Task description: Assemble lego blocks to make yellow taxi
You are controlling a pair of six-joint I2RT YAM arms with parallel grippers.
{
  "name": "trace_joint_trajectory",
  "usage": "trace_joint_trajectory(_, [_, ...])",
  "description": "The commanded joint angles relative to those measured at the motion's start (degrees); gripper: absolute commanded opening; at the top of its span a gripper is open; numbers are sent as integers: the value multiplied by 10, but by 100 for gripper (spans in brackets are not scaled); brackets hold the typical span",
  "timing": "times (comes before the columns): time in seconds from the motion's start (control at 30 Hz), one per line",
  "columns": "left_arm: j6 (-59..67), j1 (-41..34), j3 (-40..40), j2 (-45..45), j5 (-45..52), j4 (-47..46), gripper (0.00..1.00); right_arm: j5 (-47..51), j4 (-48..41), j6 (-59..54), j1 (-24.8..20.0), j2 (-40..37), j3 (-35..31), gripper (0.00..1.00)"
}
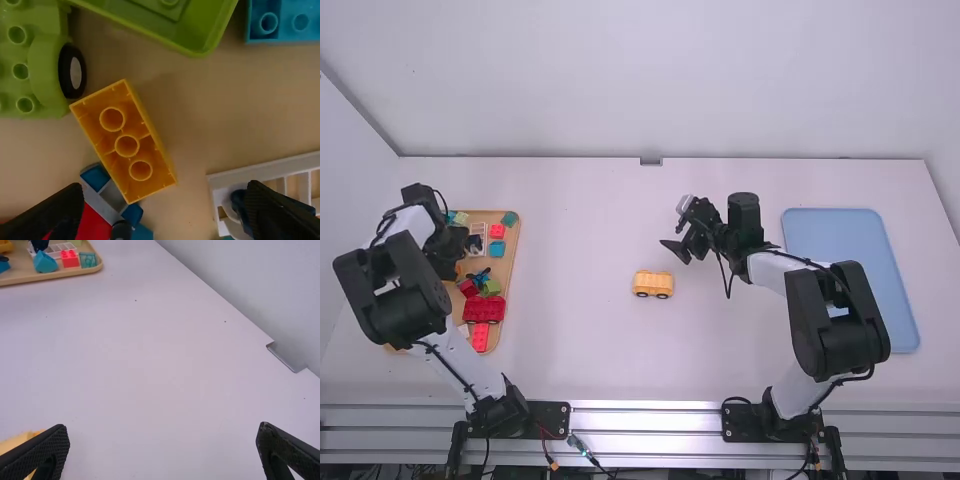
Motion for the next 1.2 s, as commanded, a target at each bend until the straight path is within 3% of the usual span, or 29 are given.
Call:
trace_joint_trajectory(0.0, [-13, 3, -15, -3, -14, 3, 85, -1, -3, 2, 1, -3, 7, 99])
trace_joint_trajectory(0.37, [-32, 3, -46, -3, -37, 47, 74, -1, -5, 4, 1, -3, 7, 99])
trace_joint_trajectory(1.1, [-35, 2, -97, -3, -51, 108, 65, -4, -5, 4, 1, -3, 7, 99])
trace_joint_trajectory(1.17, [-36, 2, -104, -3, -51, 117, 61, -4, -5, 4, 1, -3, 7, 99])
